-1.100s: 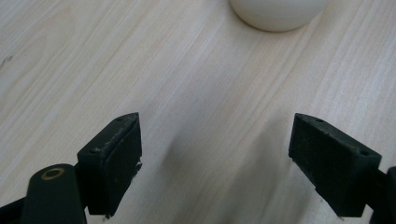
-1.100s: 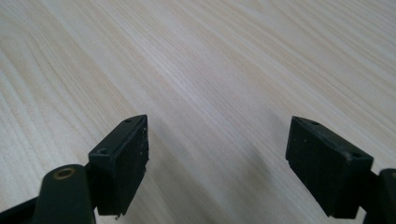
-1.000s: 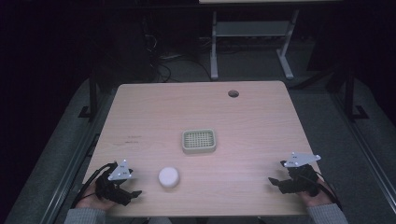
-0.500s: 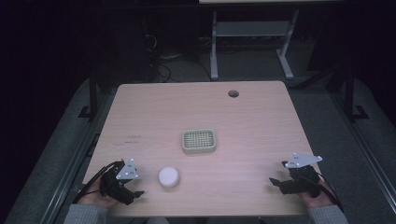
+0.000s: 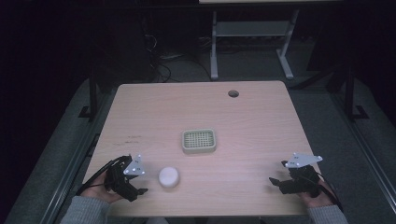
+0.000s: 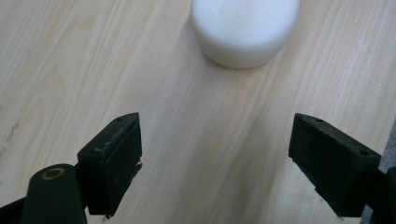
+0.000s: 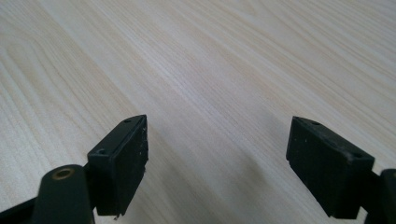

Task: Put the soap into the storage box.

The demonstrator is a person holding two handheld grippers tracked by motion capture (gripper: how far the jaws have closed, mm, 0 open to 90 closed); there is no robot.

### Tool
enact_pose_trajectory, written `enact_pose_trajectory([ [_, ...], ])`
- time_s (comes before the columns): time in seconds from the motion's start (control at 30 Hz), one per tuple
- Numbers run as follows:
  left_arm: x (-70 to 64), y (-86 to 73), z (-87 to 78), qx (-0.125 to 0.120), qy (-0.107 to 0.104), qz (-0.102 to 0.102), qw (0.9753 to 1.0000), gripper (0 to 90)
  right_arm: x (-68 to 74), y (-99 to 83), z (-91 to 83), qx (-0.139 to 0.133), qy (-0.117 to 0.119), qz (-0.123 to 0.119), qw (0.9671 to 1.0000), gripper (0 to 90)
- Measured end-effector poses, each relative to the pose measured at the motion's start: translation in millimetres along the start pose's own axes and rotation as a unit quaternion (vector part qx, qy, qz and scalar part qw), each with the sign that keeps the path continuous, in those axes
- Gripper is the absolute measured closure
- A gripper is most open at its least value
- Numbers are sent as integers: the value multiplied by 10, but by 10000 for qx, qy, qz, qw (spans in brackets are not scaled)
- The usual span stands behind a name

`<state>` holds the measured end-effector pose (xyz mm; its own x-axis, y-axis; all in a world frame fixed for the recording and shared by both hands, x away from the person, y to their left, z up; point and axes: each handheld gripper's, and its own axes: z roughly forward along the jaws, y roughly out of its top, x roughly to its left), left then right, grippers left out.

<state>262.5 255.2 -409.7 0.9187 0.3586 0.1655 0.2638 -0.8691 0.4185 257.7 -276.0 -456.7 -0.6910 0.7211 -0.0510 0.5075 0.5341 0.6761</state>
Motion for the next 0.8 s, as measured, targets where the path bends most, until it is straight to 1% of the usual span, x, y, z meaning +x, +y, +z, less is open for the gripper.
enact_pose_trajectory([
  [0.1,11,58,-6,55,-46,56,10000,171,-2,-1,1,0,-3,-6,10000,198],
  [0.17,10,74,-5,49,-64,50,10000,171,-2,-1,1,-8,-8,-1,10000,196],
  [0.27,13,141,-4,68,-95,119,9999,171,7,4,1,-11,-21,33,10000,190],
  [0.3,13,158,-2,67,-108,124,9998,171,6,7,3,-8,-28,-1,10000,184],
  [0.37,14,175,-1,91,-130,141,9998,171,10,11,3,-3,-37,17,10000,178],
  [0.4,12,211,1,117,-143,185,9997,171,9,16,9,-45,-48,-30,10000,169],
  [0.53,12,264,-1,120,-131,263,9995,171,17,17,11,-43,-98,-51,9999,167],
  [0.63,14,298,-5,110,-166,267,9994,171,27,26,-8,-96,-100,8,9999,162],
  [0.8,26,338,-11,165,-185,293,9993,171,34,32,-11,-127,-97,-9,9999,149],
])
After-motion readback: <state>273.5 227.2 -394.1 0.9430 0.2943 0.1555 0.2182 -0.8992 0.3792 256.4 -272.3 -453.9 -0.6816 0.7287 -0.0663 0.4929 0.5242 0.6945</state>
